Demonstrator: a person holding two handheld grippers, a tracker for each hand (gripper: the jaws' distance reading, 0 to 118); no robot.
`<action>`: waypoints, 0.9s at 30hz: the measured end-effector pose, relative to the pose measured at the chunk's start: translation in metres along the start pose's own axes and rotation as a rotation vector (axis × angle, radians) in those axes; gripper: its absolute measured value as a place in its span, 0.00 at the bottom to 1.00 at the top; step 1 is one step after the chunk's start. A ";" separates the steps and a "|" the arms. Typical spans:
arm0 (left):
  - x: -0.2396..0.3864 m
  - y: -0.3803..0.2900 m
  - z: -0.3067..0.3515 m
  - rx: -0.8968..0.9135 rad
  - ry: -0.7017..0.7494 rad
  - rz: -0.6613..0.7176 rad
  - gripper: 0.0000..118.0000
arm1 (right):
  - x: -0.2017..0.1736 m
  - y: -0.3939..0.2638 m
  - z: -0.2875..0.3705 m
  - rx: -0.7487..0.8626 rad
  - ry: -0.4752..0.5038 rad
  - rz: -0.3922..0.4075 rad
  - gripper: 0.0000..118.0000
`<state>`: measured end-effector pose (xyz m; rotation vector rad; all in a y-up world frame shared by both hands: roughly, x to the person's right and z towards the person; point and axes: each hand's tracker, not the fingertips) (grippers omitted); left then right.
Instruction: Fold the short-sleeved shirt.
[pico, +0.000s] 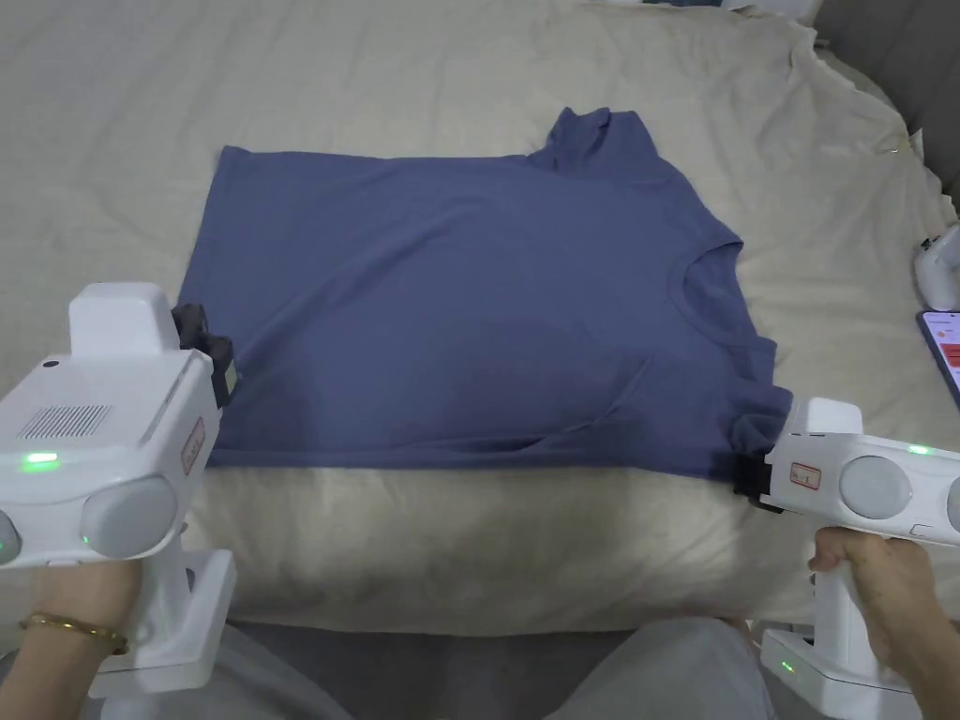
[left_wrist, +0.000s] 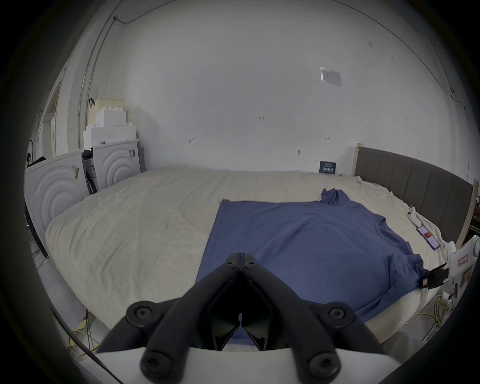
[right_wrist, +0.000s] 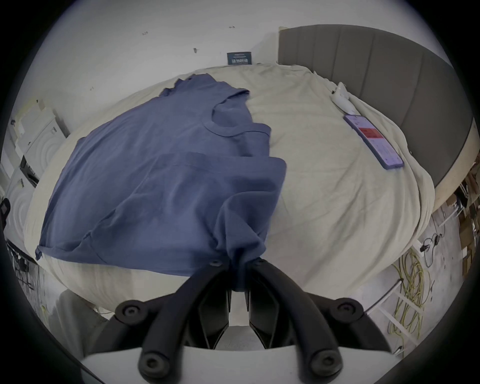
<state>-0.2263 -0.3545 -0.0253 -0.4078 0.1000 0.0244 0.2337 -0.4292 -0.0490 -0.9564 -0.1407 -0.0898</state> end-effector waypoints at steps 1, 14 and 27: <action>-0.003 0.001 -0.002 -0.030 0.003 0.006 0.25 | -0.001 0.001 0.000 -0.003 -0.001 0.021 0.07; -0.051 -0.018 -0.048 -0.462 0.052 -0.098 1.00 | 0.008 0.004 0.005 0.001 0.015 -0.015 0.07; -0.052 -0.063 -0.065 -0.577 0.063 -0.034 0.00 | 0.007 0.005 0.003 -0.010 0.010 -0.051 0.07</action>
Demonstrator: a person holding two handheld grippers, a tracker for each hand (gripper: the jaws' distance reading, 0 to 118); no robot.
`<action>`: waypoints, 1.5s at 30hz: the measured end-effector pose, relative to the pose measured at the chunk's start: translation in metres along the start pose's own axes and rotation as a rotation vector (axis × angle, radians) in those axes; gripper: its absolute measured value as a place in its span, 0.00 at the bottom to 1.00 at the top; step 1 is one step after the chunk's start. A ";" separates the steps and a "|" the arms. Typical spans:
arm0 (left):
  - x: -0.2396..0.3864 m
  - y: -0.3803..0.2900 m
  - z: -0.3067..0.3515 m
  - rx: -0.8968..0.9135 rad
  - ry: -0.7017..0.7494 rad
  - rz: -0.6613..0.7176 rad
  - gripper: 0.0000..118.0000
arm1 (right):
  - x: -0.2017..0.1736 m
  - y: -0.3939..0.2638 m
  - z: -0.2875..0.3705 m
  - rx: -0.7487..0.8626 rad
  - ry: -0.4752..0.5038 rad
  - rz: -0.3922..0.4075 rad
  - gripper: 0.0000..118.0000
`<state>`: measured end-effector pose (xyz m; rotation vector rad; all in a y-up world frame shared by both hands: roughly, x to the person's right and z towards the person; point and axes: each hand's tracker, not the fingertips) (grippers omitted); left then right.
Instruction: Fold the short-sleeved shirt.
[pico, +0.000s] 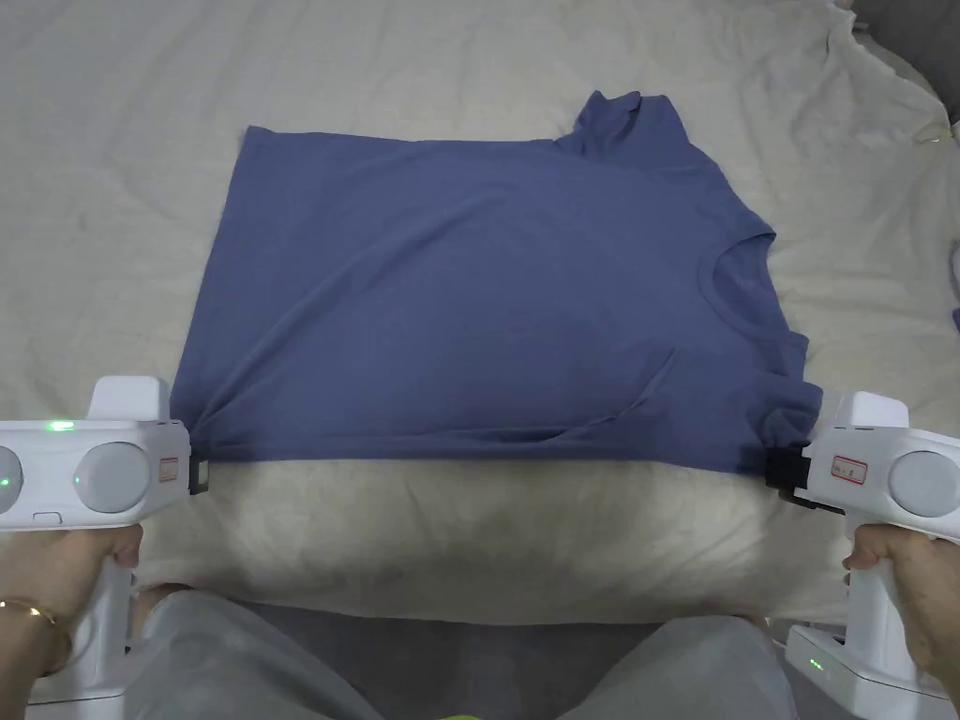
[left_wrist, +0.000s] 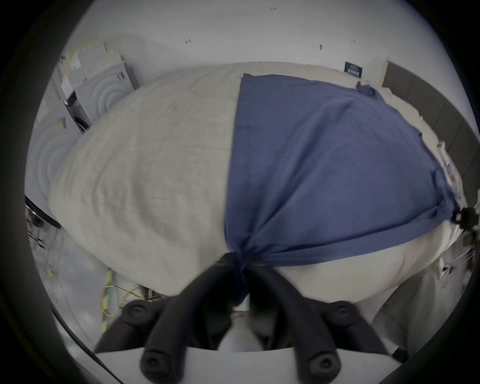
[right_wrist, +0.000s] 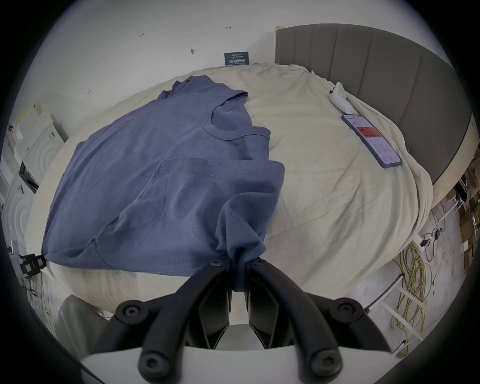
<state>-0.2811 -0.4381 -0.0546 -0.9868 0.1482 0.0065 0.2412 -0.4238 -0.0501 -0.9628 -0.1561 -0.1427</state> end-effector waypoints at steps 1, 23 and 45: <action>0.001 0.001 0.000 -0.008 0.008 -0.020 0.00 | 0.001 0.001 0.001 -0.003 0.001 -0.001 0.07; -0.012 0.143 0.034 0.211 -0.072 0.136 0.00 | -0.011 0.151 0.017 0.065 0.052 -0.080 0.07; 0.031 0.238 -0.135 0.019 0.065 0.064 0.18 | -0.060 0.242 -0.169 -0.098 -0.088 -0.083 0.08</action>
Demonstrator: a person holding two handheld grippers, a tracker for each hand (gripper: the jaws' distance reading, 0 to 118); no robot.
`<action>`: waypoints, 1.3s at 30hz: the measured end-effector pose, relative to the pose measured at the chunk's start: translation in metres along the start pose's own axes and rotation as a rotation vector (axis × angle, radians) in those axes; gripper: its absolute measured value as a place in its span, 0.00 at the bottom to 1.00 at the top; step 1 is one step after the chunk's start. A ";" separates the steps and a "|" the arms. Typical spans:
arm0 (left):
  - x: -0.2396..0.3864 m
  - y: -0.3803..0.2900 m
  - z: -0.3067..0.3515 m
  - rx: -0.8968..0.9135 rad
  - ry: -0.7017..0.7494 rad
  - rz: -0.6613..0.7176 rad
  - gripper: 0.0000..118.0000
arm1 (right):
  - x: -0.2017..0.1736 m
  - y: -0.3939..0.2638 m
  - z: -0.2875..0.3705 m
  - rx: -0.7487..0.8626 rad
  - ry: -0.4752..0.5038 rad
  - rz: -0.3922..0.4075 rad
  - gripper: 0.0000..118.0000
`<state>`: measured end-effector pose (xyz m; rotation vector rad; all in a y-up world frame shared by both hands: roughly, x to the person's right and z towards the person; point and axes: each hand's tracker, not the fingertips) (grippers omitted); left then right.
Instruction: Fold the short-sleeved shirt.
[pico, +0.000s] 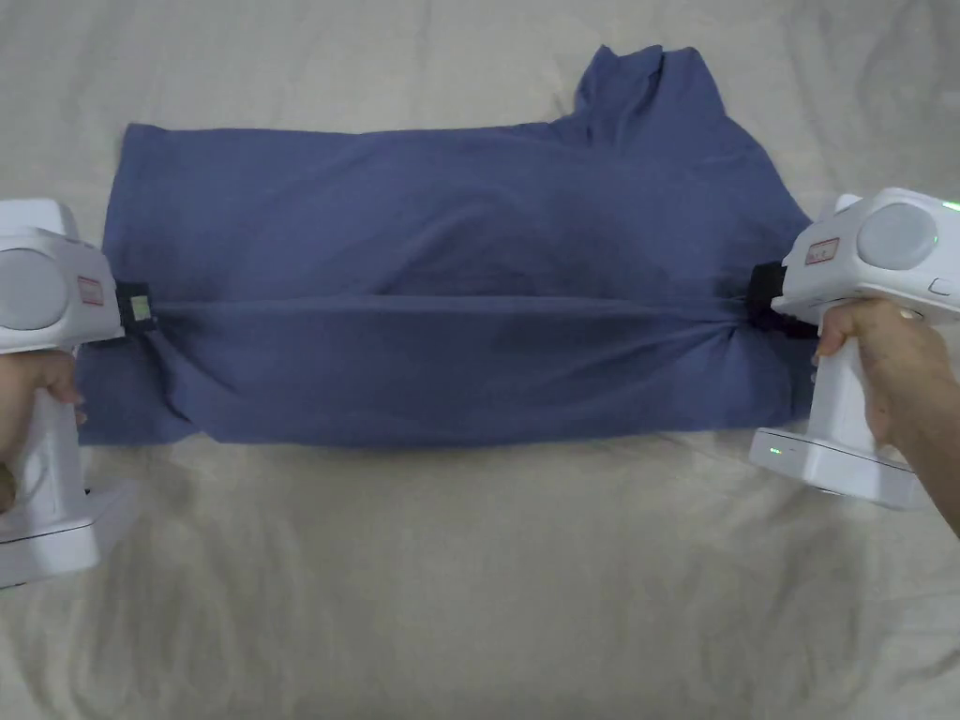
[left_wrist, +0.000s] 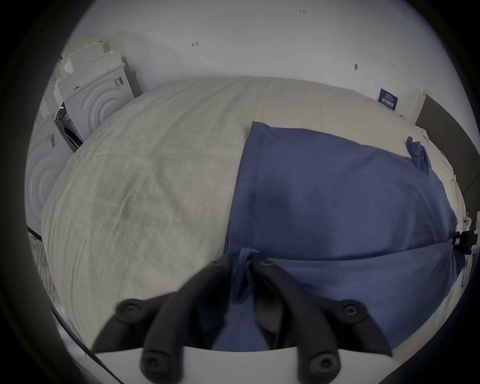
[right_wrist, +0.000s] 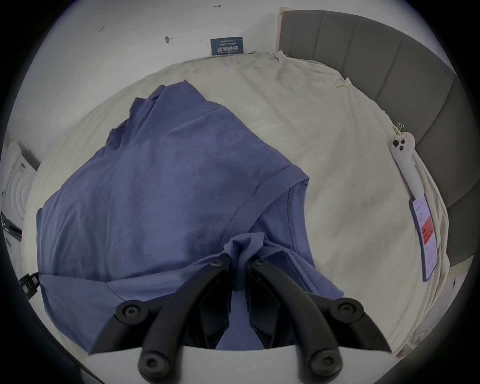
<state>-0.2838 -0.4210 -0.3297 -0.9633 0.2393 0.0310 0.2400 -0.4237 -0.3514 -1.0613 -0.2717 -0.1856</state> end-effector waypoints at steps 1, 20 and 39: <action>0.000 0.000 -0.002 -0.003 0.034 -0.015 0.35 | 0.000 0.001 0.001 0.007 0.000 -0.005 0.10; -0.007 -0.069 0.169 0.502 -0.018 -0.027 0.96 | 0.042 -0.115 0.209 0.594 0.029 0.186 0.94; -0.008 -0.178 0.246 0.717 -0.165 -0.036 0.00 | 0.045 -0.232 0.266 0.762 0.178 0.130 0.00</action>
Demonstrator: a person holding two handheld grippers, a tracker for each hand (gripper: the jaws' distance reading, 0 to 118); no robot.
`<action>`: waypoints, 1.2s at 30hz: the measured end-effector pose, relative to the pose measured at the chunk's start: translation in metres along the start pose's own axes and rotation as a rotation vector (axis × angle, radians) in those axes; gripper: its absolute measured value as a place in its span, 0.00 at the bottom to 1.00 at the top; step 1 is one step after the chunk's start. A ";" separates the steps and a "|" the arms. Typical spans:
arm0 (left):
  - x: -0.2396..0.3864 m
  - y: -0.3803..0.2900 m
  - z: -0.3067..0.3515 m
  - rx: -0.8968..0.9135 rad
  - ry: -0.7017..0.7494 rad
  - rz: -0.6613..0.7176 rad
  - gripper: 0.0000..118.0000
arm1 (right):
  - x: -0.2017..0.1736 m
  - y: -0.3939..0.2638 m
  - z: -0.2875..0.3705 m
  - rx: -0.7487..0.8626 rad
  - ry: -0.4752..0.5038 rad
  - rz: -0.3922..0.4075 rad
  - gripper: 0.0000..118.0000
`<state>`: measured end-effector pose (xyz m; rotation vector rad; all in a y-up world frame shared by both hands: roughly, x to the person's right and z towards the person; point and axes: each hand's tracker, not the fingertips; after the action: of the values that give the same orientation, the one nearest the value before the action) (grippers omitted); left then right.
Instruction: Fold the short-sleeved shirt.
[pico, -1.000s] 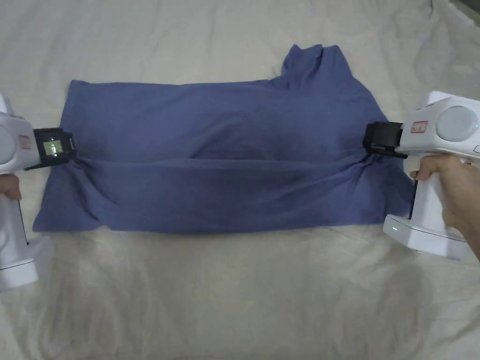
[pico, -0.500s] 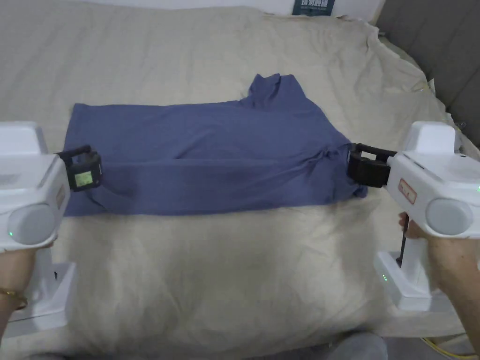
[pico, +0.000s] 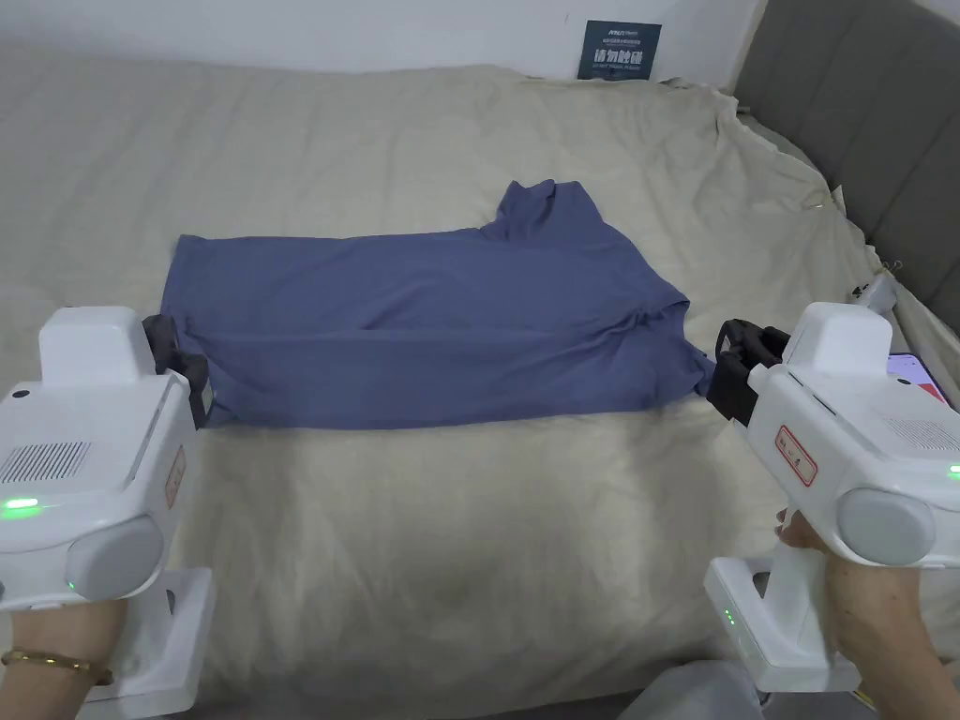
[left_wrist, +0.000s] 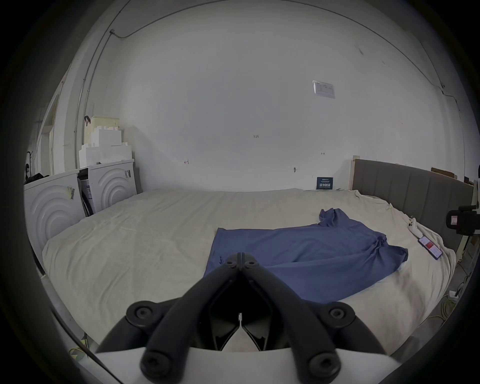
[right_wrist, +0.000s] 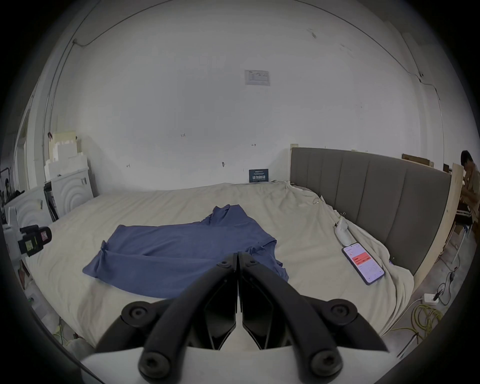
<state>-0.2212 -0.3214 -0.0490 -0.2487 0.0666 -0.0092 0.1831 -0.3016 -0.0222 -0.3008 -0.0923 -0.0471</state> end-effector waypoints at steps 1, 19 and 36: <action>0.001 0.001 0.001 0.003 0.001 0.002 0.00 | -0.001 0.001 0.001 0.000 0.000 0.000 0.00; 0.000 0.003 -0.010 -0.005 -0.011 0.026 0.00 | 0.018 0.017 -0.086 -0.240 0.004 0.016 0.00; 0.008 -0.006 -0.066 -0.125 0.028 0.045 0.00 | 0.073 0.000 -0.259 -0.775 -0.202 -0.131 0.86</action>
<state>-0.2172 -0.3439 -0.1121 -0.3725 0.1010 0.0359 0.2778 -0.3810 -0.2617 -1.0746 -0.2953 -0.1834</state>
